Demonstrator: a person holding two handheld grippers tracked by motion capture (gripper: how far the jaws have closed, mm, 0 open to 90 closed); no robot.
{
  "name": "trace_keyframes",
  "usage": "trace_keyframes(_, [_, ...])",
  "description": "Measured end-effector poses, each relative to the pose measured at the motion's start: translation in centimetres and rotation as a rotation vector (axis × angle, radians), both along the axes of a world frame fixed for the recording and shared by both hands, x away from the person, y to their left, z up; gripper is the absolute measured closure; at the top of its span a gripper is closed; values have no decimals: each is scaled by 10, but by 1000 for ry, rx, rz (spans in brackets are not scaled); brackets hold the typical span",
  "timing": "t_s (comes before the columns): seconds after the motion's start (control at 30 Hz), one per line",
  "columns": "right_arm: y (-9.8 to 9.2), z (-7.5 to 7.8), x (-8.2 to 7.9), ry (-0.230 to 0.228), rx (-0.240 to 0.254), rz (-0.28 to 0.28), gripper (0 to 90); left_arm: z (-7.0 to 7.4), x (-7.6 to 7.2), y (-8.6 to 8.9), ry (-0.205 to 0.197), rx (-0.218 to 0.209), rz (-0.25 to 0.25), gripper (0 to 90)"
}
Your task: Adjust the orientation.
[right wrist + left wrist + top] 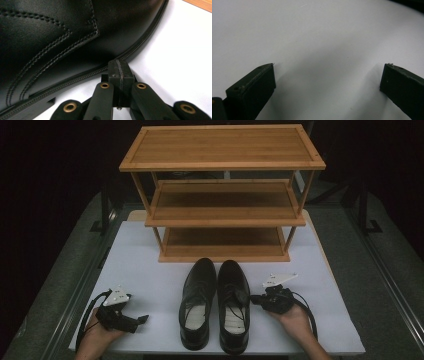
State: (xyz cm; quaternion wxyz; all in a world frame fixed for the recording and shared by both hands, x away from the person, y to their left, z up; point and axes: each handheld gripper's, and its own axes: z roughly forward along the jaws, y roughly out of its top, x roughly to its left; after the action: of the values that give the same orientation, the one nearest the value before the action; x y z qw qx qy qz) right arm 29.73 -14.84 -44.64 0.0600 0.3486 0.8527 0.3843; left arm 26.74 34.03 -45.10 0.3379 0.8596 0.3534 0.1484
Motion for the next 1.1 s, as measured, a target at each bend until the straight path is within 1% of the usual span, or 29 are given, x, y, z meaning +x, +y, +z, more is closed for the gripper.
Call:
trace_keyframes(0.07, [1, 0, -1, -5, -6, 6, 899, 0, 0, 0, 0, 0, 0, 0])
trace_keyframes(0.2, [2, 0, -2, -4, -3, 6, 899, 0, 0, 0, 0, 1, 0, 0])
trace_keyframes(0.23, [2, 0, -3, -2, 4, 9, 899, 0, 0, 0, 0, 1, 0, 0])
trace_keyframes(0.4, [6, 0, -6, -15, -6, 20, 899, 0, 0, 0, 0, 2, -1, 0])
trace_keyframes(0.47, [4, 0, -5, -6, 2, 21, 894, 0, 0, 0, 0, 1, 0, 0])
trace_keyframes(0.5, [3, 1, -5, -6, 0, 13, 857, 0, 0, 0, 0, 2, -1, 0])
trace_keyframes(0.57, [0, 3, -5, -16, -5, -5, 824, 1, 0, 0, 3, -2, 1, 0])
trace_keyframes(0.63, [-5, 5, -5, -14, 13, -30, 785, 2, 0, 0, 8, -11, 9, 0])
trace_keyframes(0.77, [-15, 13, -7, -34, 17, -69, 679, 7, -1, -2, 14, -36, 12, 0])
trace_keyframes(0.83, [-17, 16, -9, -37, 23, -74, 642, 10, -2, -4, 11, -45, 11, 0])
trace_keyframes(0.9, [-19, 20, -10, -48, 29, -82, 606, 14, -2, -7, 22, -59, 7, 0])
trace_keyframes(0.97, [-20, 23, -12, -54, 38, -86, 576, 18, -2, -9, 19, -71, 4, 0])
trace_keyframes(1.0, [-21, 25, -13, -60, 41, -90, 566, 20, -3, -10, 17, -93, 2, 4])
trace_keyframes(1.03, [-22, 28, -14, -65, 49, -90, 555, 22, -3, -11, 19, -105, -5, 59])
trace_keyframes(1.1, [-22, 32, -15, -70, 59, -92, 537, 27, -4, -12, 21, -113, -5, 76])
